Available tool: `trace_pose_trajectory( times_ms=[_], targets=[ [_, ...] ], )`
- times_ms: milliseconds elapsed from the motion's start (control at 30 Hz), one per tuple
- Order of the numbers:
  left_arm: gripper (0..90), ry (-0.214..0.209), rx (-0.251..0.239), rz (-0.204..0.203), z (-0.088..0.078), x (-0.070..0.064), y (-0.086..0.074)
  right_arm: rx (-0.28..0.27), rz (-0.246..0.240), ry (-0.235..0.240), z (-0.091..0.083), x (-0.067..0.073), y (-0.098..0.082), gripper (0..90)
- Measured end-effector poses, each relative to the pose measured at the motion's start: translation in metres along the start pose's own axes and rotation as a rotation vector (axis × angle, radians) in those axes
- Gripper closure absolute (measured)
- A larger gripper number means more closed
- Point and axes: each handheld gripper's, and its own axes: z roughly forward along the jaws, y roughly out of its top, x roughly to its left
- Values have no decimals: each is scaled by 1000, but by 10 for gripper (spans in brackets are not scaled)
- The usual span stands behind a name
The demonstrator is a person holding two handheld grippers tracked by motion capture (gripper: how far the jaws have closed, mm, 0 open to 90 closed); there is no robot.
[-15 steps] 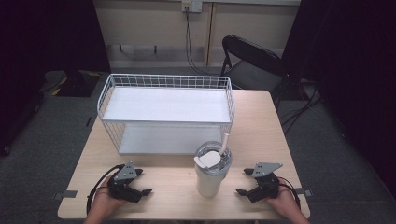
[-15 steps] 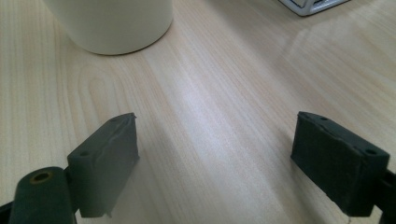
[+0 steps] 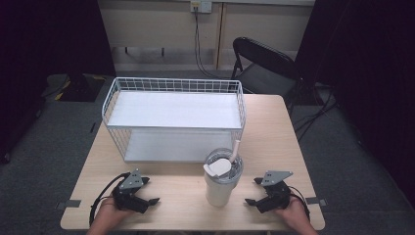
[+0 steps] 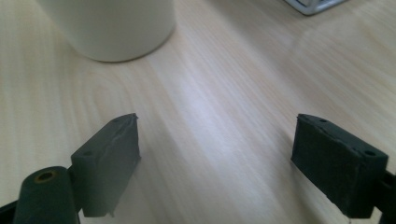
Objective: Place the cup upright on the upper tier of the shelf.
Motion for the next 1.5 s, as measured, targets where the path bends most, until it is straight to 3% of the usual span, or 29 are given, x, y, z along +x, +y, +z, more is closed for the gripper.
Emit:
trace_pose_trajectory(
  times_ms=[133, 233, 500, 767, 867, 1000, 1133, 1367, 1500],
  targets=[
    [150, 1, -1, -2, 0, 0, 0, -40, -12, 27, -2, 7, 9, 145],
    [150, 1, -1, -1, 0, 0, 0, -87, 9, 61, -3, 10, 16, 145],
    [151, 4, 0, 0, 0, 0, 0, -146, -18, 133, -5, 23, 34, 145],
    [151, 4, 0, 0, 0, 0, 0, -206, -22, 159, -3, 32, 51, 142],
    [151, 4, 0, -1, 0, 0, 0, -277, -8, 197, 0, 35, 60, 137],
    [151, 4, 0, 0, 0, 0, 0, -355, 26, 193, 3, 38, 66, 120],
    [151, 3, -1, -6, 0, 0, 0, -425, 27, 205, 5, 37, 68, 97],
    [152, 6, -1, -9, 0, 0, 0, -423, 4, 176, 12, 41, 71, 80],
    [152, 6, 2, -11, 0, 0, 0, -437, 4, 186, 14, 40, 70, 77]
  ],
)
